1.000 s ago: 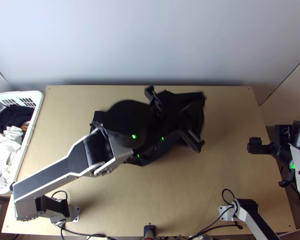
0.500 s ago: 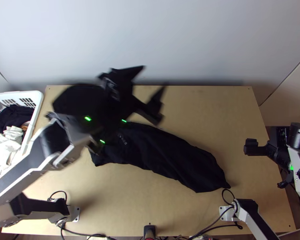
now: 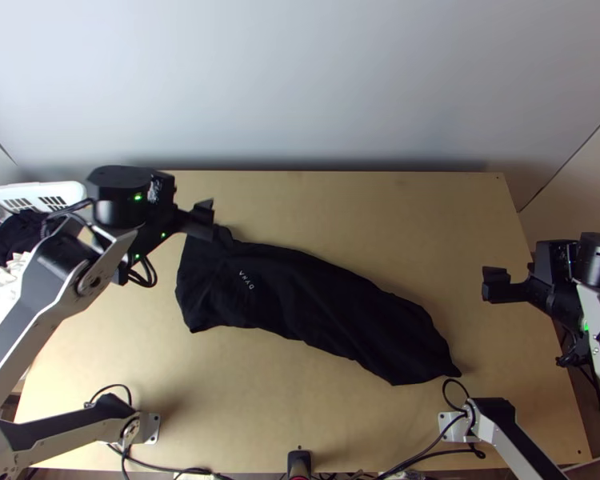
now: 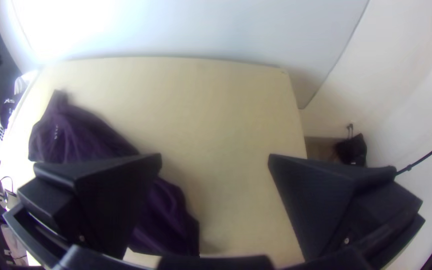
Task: Fold the t-shirt
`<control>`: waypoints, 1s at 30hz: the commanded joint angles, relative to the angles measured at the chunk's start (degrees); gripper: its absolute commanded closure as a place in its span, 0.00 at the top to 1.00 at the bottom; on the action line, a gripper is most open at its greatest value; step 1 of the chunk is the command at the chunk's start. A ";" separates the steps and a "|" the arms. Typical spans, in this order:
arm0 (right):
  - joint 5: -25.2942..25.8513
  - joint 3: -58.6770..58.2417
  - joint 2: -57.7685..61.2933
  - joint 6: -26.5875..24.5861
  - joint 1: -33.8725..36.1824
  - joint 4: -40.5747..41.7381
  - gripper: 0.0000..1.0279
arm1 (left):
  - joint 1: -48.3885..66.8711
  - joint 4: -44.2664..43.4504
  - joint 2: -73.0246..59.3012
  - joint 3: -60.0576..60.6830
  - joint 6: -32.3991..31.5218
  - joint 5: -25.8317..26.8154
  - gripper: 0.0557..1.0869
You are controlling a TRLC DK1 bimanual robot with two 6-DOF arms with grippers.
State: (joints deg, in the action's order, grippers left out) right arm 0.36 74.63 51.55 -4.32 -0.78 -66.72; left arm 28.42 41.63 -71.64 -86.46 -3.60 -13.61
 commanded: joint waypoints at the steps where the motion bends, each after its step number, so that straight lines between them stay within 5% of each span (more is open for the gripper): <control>1: -1.42 1.66 0.57 0.27 -1.69 -0.34 0.96 | -11.46 3.02 -2.63 8.76 -2.56 5.26 0.88; 30: -2.21 0.96 2.42 -0.08 -2.39 -1.31 0.96 | -19.02 -9.37 -37.96 1.99 -5.11 1.83 0.80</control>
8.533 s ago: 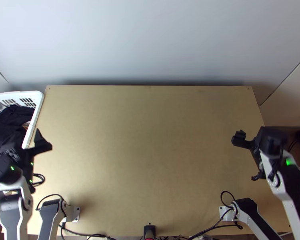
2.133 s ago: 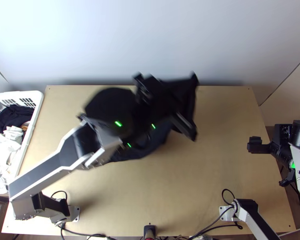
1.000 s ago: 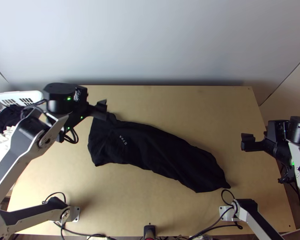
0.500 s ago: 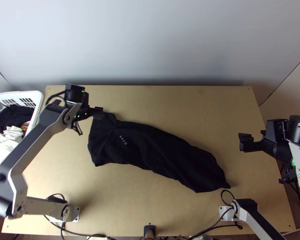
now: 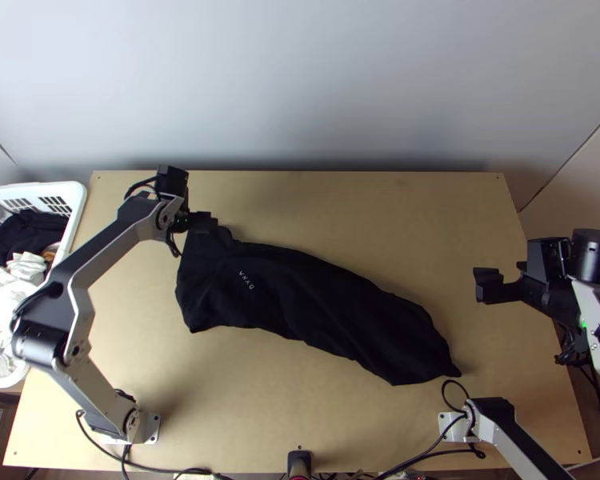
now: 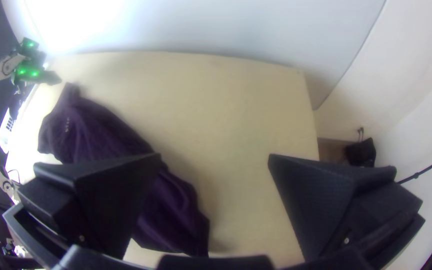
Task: Fold the t-shirt
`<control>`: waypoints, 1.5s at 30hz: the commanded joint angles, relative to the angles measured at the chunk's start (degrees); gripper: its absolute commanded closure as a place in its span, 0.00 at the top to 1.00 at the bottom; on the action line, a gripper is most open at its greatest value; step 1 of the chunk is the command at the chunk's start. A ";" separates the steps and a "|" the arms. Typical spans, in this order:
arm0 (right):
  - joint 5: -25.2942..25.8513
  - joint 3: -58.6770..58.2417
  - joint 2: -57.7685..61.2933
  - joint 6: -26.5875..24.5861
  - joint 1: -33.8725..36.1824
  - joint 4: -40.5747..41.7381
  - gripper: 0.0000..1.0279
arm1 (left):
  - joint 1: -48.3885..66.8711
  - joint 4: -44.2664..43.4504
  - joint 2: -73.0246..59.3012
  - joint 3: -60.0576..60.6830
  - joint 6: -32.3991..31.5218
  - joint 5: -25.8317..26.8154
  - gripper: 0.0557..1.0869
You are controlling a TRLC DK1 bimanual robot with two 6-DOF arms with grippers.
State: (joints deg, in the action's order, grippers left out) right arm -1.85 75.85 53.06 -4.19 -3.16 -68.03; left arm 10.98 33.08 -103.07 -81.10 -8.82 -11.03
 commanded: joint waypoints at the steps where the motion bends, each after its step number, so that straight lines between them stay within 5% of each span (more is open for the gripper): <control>1: 0.00 -0.27 1.08 -0.21 -0.01 0.09 0.96 | -1.58 -0.82 -7.24 -3.80 0.12 -0.75 0.80; 5: 0.00 0.00 1.70 -0.30 0.08 0.09 0.96 | -1.58 -0.82 -8.82 -5.30 0.47 -0.84 0.72; 23: 0.00 -0.18 2.23 -0.74 0.43 0.09 0.96 | -1.32 -0.21 -12.69 -7.05 0.65 -0.84 0.72; 28: -0.09 -0.18 2.31 -0.74 0.52 0.09 0.96 | -1.49 -0.03 -13.74 -7.23 0.91 -0.75 0.41; 30: -0.09 -0.09 2.23 -0.74 0.52 0.09 0.96 | -1.49 0.49 -14.00 -7.14 1.17 -0.14 0.38; 36: -0.09 -0.18 2.23 -0.74 0.70 0.09 0.96 | -1.49 0.67 -13.92 -7.14 2.40 1.97 0.04; 45: -0.70 0.08 1.79 -0.74 0.70 0.09 0.96 | 0.00 3.92 -3.98 -8.46 1.44 4.00 0.03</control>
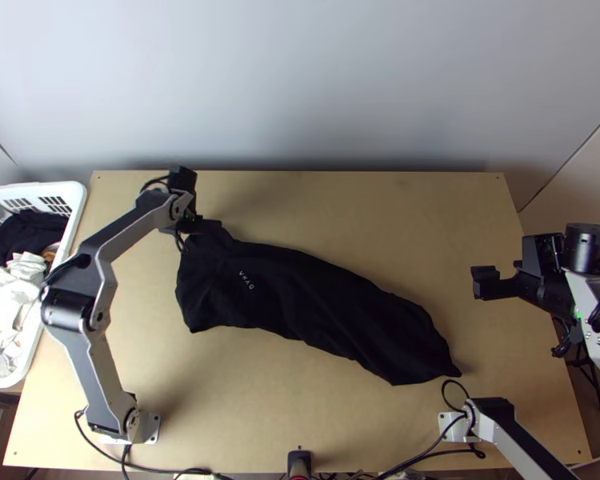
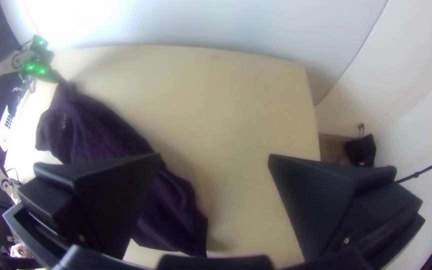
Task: Fold the t-shirt
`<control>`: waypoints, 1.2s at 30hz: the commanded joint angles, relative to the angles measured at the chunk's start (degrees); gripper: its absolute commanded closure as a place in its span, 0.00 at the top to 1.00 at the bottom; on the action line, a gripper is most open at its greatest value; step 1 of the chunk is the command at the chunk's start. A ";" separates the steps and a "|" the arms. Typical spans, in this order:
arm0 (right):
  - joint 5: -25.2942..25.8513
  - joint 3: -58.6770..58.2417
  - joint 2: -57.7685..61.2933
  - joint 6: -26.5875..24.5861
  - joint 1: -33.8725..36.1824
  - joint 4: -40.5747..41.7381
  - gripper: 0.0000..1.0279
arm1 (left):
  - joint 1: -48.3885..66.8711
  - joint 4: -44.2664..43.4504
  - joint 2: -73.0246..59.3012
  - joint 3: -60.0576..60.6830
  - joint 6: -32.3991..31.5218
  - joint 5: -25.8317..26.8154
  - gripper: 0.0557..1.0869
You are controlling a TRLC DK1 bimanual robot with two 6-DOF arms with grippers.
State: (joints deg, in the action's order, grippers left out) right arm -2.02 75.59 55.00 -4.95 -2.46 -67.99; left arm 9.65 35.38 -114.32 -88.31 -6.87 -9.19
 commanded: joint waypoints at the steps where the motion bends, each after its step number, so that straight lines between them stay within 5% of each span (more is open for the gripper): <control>1: -0.70 0.52 -0.07 0.03 -0.09 0.05 0.96 | 1.95 2.07 9.47 -2.04 -0.60 3.30 0.03; 19: -3.43 11.33 3.71 0.03 -2.11 -1.27 0.96 | 8.19 4.53 23.36 -37.55 0.11 3.83 0.03; 26: -3.52 14.50 4.24 0.03 -2.46 -1.89 0.96 | 8.90 -10.06 26.61 -41.77 5.20 1.81 0.03; 36: -3.69 14.58 3.97 -0.06 -3.08 -1.97 0.96 | 6.43 -19.29 30.65 -41.85 9.51 -3.03 0.03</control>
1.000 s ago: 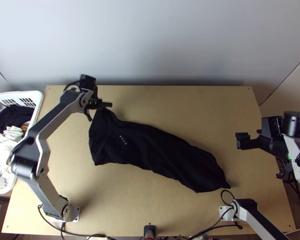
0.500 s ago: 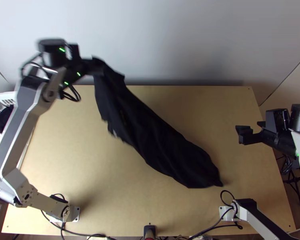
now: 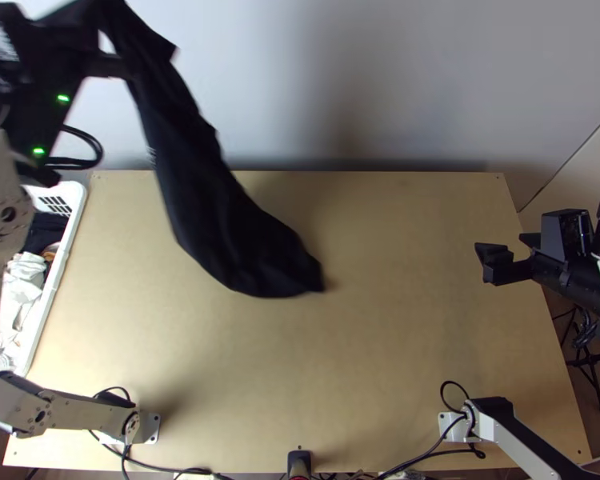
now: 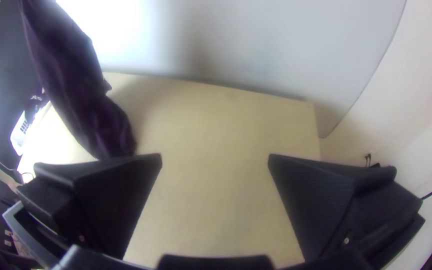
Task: Fold the t-shirt
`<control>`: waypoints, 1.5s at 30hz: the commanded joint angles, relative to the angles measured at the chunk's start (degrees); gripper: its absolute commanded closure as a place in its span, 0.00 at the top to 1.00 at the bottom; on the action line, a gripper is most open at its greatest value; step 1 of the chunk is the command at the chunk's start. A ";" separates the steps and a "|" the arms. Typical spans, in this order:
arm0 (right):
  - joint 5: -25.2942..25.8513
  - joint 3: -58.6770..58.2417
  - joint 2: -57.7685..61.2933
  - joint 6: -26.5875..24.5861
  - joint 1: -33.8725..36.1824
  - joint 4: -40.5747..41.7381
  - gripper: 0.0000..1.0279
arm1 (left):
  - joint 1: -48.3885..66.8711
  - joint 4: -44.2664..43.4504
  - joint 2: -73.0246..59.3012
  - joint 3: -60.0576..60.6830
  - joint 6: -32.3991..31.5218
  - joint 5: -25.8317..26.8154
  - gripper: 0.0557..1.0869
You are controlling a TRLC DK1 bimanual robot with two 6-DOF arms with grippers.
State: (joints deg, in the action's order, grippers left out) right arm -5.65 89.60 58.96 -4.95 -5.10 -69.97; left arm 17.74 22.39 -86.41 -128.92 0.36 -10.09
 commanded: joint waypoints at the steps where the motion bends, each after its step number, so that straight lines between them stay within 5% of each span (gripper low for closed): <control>1: -0.15 0.57 0.10 -0.06 -0.52 0.01 0.96 | -1.74 -7.19 3.18 -1.24 2.89 -2.13 0.03; 17: -0.24 0.57 0.37 -0.15 -1.49 0.19 0.96 | 4.68 -20.28 5.55 -1.68 12.12 -2.39 0.03; 30: -0.33 -1.01 -0.07 -0.23 -0.96 0.19 0.96 | 16.54 -22.57 -1.74 -0.54 15.20 -4.33 0.03; 45: -0.68 -1.36 0.54 -0.67 -1.05 0.19 0.96 | 20.93 -26.70 0.54 33.91 13.00 -7.49 0.03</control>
State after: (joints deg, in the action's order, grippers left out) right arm -6.07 88.66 59.22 -5.45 -5.89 -69.78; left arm 39.24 -0.32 -87.59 -111.04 13.91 -16.78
